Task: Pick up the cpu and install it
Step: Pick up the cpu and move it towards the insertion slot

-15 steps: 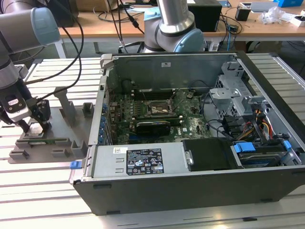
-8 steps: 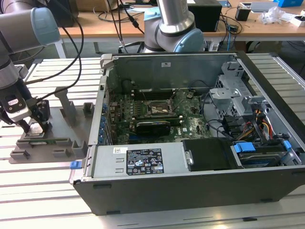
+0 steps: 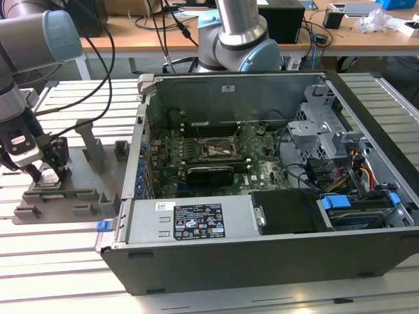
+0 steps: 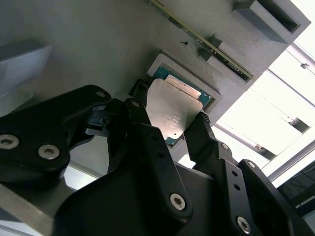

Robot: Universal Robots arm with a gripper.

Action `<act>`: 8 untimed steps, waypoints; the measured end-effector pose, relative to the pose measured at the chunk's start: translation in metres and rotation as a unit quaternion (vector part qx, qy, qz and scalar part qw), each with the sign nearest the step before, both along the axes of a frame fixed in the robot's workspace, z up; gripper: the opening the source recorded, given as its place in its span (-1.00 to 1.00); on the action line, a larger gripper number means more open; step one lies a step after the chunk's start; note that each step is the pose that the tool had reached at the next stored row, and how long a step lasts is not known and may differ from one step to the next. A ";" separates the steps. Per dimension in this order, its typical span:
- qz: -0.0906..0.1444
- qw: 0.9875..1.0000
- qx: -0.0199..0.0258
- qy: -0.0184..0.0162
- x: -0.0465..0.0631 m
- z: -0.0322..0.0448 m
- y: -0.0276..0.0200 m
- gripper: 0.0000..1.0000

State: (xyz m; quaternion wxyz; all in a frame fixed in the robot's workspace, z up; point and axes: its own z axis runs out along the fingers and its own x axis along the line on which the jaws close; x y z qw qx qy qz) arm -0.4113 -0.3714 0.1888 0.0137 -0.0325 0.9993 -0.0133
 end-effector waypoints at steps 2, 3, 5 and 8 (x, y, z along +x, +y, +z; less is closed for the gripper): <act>0.000 1.000 0.000 0.000 0.000 0.0000 0.0000 0.09; 0.000 1.000 0.000 0.000 0.000 0.0007 0.0001 0.09; 0.000 1.000 0.000 0.000 0.000 0.0040 0.0000 0.09; 0.000 1.000 0.000 0.000 0.000 0.0160 0.0000 0.09</act>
